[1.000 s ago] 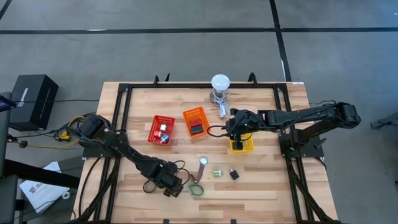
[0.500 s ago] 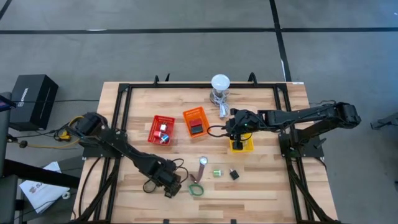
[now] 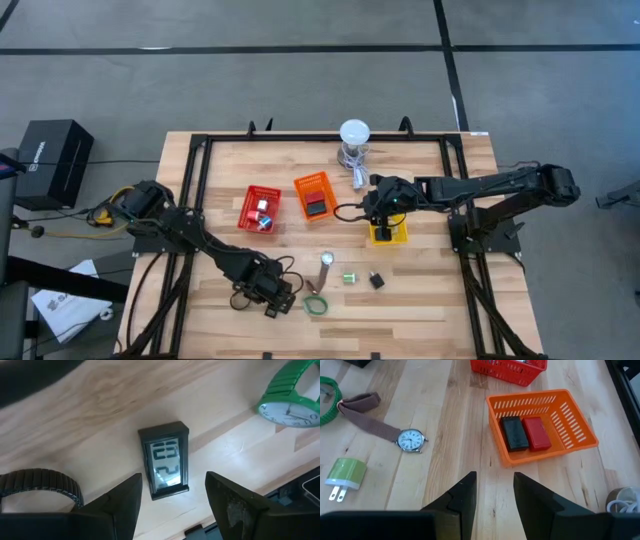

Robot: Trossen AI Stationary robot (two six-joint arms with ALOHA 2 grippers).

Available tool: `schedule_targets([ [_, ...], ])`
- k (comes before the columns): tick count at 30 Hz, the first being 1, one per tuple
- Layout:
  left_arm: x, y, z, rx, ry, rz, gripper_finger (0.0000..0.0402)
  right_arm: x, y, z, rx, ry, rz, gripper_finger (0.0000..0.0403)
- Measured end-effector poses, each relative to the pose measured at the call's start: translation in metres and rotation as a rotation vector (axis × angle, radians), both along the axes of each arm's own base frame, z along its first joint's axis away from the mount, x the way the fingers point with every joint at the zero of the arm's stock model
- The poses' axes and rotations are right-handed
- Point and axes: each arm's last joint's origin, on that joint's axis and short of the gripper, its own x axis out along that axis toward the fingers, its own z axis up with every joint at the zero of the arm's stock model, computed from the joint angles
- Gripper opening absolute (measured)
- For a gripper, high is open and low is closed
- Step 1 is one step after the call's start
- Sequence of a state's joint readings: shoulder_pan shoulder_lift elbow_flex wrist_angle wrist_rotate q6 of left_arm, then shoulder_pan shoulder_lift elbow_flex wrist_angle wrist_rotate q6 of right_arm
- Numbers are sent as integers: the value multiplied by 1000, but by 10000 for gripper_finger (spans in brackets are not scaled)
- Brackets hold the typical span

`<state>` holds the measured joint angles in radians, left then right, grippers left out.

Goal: Pick & Place Office items
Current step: Put the black digital clock into the orange bin

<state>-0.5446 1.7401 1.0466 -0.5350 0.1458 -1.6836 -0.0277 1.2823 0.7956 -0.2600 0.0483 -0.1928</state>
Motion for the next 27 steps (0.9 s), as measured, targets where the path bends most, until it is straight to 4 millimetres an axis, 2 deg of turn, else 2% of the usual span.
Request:
schedule_targets([
  [6, 1, 1, -2, 36, -20, 12, 214, 0, 0, 0, 0, -2, 0, 121],
  [15, 9, -9, -25, 20, -16, -9, 214, 0, 0, 0, 1, 0, -1, 121],
  [27, 8, -11, -29, 37, -16, -108, 213, 0, 0, 0, 1, 1, -1, 121],
])
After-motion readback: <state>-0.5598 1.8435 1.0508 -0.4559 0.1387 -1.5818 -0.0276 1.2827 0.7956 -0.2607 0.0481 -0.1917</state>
